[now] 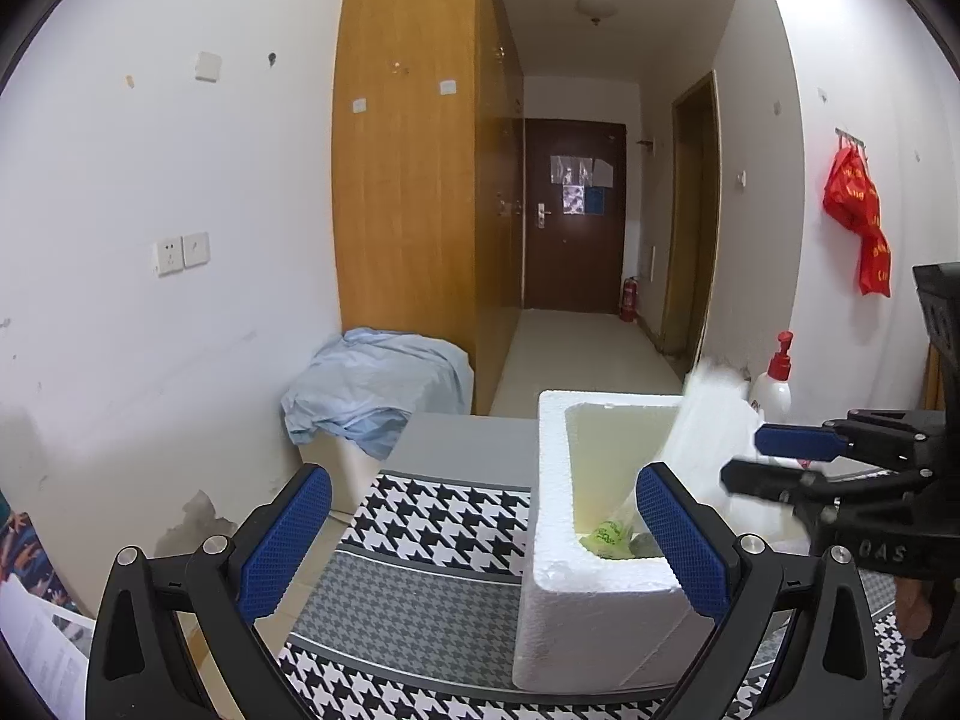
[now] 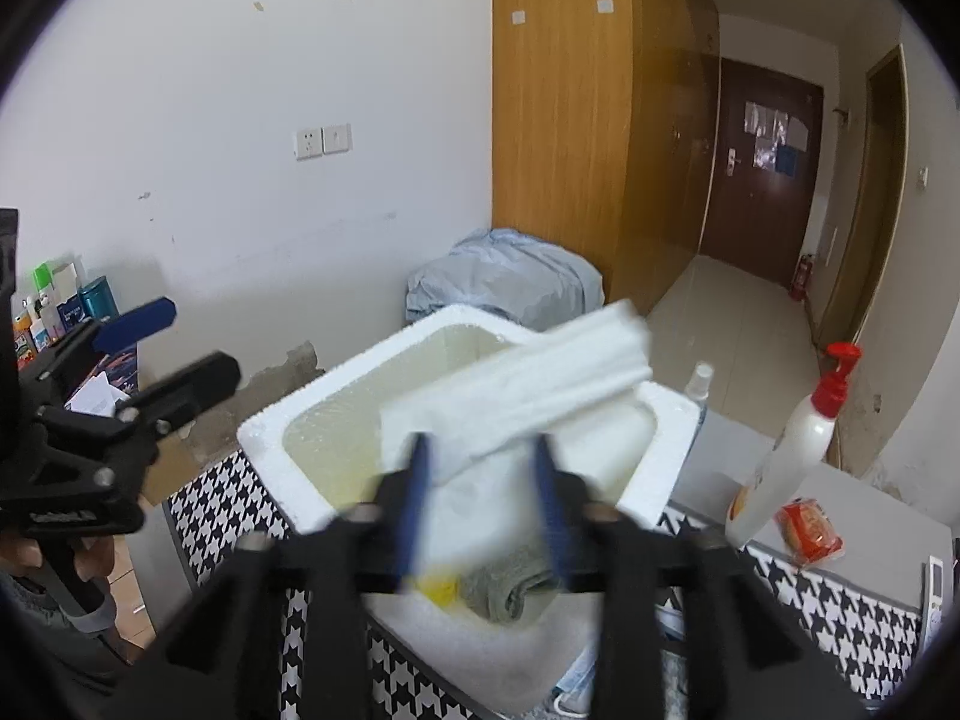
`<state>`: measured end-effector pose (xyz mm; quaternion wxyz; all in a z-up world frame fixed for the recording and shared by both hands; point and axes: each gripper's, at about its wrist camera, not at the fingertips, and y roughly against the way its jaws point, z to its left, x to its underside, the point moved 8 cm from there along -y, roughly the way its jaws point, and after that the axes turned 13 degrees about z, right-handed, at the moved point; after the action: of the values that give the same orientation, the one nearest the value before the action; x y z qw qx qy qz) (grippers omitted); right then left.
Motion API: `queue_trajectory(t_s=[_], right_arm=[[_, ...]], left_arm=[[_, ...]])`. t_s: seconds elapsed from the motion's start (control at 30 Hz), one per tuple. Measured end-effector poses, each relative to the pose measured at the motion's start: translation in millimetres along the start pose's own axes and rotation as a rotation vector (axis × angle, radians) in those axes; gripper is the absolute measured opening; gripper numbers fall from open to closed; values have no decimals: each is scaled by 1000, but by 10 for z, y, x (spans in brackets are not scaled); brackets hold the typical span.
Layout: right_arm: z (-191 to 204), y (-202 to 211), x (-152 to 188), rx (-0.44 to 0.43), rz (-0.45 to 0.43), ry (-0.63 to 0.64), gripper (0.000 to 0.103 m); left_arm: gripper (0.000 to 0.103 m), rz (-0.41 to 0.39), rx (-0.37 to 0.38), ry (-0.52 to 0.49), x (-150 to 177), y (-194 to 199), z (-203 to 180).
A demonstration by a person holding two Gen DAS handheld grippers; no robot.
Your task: Organize soft objects
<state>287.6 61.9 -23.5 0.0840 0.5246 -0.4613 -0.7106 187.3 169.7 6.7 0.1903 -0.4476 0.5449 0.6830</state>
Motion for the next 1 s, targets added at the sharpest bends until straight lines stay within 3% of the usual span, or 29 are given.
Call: queue_trajectory(t_s=[0.57, 1.0], right_arm=[[-33, 165, 67, 15, -20, -11, 72], [-144, 421, 163, 48, -74, -26, 87]], left_arm=[[102, 2, 5, 2, -5, 18, -51], [102, -18, 36, -23, -5, 190, -281]])
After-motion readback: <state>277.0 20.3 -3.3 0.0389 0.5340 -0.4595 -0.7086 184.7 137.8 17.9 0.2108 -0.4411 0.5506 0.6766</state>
